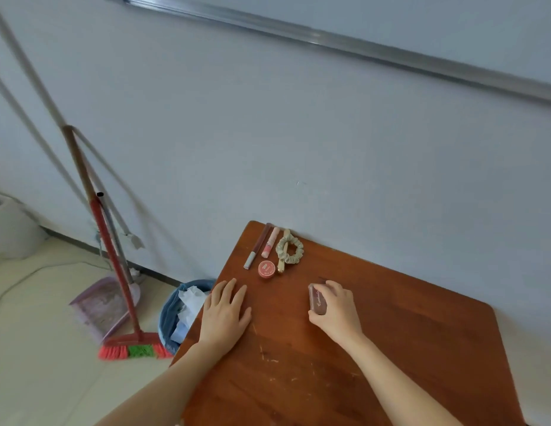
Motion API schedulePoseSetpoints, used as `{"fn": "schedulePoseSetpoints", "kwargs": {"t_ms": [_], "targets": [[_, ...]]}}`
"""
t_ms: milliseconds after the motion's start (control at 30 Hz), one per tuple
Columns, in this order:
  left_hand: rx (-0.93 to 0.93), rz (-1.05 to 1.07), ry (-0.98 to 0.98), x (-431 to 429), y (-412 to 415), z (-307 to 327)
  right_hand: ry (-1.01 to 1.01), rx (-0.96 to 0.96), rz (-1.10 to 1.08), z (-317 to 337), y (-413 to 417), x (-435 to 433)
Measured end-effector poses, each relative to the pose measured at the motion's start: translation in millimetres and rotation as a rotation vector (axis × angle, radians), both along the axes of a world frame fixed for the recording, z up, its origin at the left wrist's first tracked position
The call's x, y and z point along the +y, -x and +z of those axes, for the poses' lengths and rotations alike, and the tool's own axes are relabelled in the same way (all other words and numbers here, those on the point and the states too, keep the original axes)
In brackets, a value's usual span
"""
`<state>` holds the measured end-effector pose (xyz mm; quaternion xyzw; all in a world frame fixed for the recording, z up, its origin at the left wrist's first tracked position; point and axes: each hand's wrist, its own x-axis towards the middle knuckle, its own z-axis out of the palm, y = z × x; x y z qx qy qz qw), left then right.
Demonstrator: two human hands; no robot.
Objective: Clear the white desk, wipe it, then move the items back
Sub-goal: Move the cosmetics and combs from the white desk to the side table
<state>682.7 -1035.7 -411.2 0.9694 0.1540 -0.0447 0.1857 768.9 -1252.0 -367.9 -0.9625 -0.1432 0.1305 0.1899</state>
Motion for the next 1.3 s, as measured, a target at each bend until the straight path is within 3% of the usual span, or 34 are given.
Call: {"fn": "schedulePoseSetpoints", "kwargs": {"t_ms": [600, 933, 1133, 1300], "targets": [[0.054, -0.011, -0.092, -0.9, 0.3, -2.0, 0.019, -0.071, -0.272, -9.8, -69.8, 66.2], [0.090, -0.021, -0.098, -1.6, -0.1, -1.1, 0.046, -0.115, -0.177, -12.1, -69.7, 66.1], [0.090, -0.015, -0.095, -3.1, -0.4, 3.7, 0.102, -0.203, -0.039, -14.0, -22.0, 52.2], [0.074, -0.007, -0.105, -4.3, 1.0, 5.3, 0.144, -0.151, 0.036, -23.8, 26.2, 40.9]]}}
